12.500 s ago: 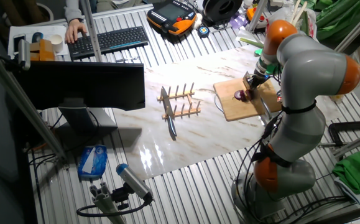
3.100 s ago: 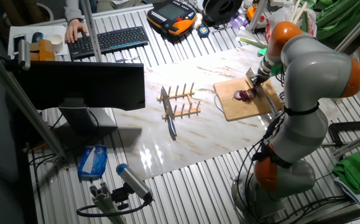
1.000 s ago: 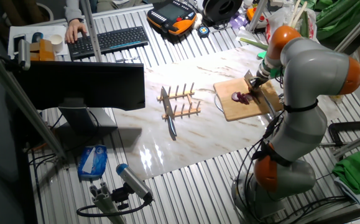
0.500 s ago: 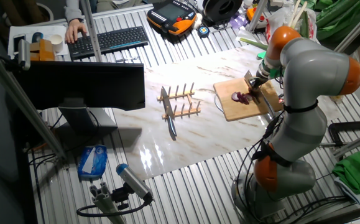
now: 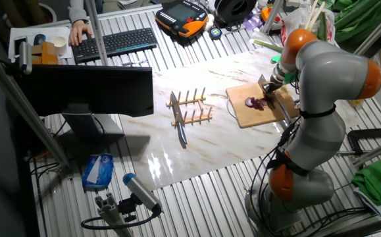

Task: Chop the onions

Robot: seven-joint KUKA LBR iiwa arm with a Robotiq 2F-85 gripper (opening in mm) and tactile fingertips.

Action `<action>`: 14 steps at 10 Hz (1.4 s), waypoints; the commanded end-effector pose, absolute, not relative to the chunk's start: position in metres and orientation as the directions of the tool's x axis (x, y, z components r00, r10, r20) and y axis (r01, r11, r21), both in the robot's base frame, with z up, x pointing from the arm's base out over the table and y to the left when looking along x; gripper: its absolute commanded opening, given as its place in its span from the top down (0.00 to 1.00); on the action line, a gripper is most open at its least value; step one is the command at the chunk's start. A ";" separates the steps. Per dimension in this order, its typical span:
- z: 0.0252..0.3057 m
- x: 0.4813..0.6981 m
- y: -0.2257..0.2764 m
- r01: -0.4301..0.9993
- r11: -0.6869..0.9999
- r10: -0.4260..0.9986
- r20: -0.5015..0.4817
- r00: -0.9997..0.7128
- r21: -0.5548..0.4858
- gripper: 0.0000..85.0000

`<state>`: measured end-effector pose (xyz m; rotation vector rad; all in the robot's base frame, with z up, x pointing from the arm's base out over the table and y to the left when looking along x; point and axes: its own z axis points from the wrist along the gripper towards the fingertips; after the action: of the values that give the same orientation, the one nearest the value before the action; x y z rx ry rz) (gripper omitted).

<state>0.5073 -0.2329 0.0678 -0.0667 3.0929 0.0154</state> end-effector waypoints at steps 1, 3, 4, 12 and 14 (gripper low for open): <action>0.069 0.507 -0.233 -0.042 0.999 -0.041 -0.054 -0.998 0.009 0.99; 0.076 0.505 -0.234 -0.040 0.999 -0.040 -0.065 -0.997 0.007 0.99; 0.076 0.505 -0.234 -0.039 0.999 -0.038 -0.068 -0.997 0.007 0.99; 0.067 0.501 -0.235 -0.033 0.999 -0.031 -0.093 -0.995 0.013 0.99; 0.065 0.501 -0.234 -0.031 0.999 -0.029 -0.093 -0.995 0.019 0.99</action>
<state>0.5016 -0.2345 0.0658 -0.0461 3.0474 0.0301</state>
